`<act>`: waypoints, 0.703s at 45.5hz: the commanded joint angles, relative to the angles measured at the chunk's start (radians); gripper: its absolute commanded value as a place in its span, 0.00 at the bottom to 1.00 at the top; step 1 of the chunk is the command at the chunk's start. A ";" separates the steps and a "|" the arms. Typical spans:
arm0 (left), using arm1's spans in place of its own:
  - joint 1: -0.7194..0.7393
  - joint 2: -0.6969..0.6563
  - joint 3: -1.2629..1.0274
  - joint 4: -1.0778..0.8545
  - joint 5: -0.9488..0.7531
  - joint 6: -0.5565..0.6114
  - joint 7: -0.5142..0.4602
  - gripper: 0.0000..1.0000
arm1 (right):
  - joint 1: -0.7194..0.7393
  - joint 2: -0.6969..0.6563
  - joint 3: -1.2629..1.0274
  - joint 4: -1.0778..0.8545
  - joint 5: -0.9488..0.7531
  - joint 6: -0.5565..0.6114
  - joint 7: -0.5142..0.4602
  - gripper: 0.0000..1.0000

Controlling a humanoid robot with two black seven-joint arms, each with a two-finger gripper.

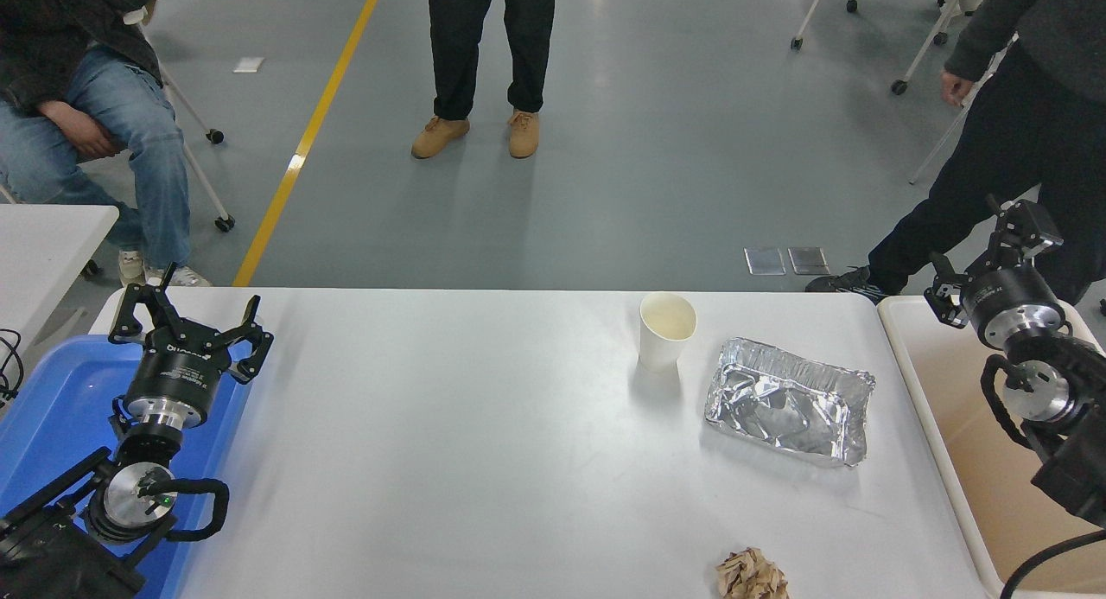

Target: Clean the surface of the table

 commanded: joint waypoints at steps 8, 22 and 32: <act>0.000 0.000 0.000 0.000 0.000 0.000 0.000 0.99 | 0.001 -0.001 0.003 -0.001 0.000 -0.001 0.000 0.98; 0.000 0.000 -0.002 0.000 0.000 0.000 0.000 0.99 | -0.002 -0.001 0.002 -0.002 0.000 -0.001 0.000 0.98; 0.002 0.000 0.000 0.000 0.000 0.000 0.000 0.99 | -0.004 -0.004 0.003 -0.001 0.000 -0.001 0.003 0.98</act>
